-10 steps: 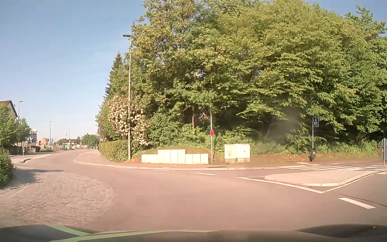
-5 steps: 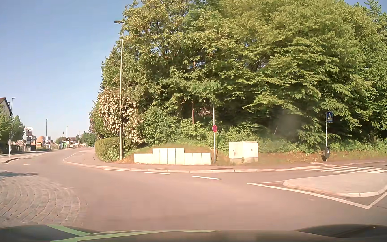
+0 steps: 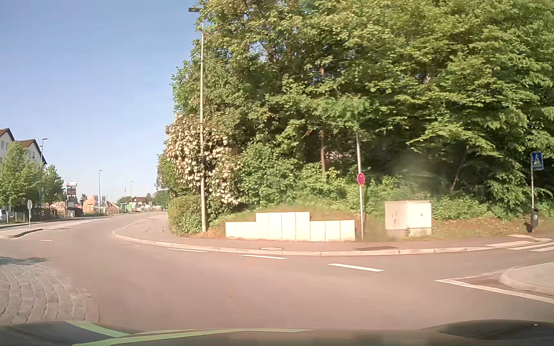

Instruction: Follow the waypoints while adhering to traffic rules and regulations

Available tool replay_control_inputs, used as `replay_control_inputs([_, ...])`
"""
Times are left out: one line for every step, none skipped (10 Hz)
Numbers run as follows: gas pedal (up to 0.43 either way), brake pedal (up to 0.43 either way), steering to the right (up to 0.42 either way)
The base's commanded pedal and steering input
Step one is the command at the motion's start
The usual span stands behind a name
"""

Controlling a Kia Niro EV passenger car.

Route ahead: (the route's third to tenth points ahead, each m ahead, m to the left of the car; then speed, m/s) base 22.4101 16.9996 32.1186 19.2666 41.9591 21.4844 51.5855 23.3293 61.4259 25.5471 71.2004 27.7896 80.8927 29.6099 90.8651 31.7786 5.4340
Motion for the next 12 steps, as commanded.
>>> replay_control_inputs([0.118,0.0,-0.283])
replay_control_inputs([0.118,0.0,-0.293])
replay_control_inputs([0.118,0.0,-0.301])
replay_control_inputs([0.13,0.0,-0.306])
replay_control_inputs([0.138,0.0,-0.307])
replay_control_inputs([0.138,0.0,-0.308])
replay_control_inputs([0.15,0.0,-0.307])
replay_control_inputs([0.15,0.0,-0.307])
replay_control_inputs([0.157,0.0,-0.302])
replay_control_inputs([0.169,0.0,-0.296])
replay_control_inputs([0.169,0.0,-0.285])
replay_control_inputs([0.169,0.0,-0.268])
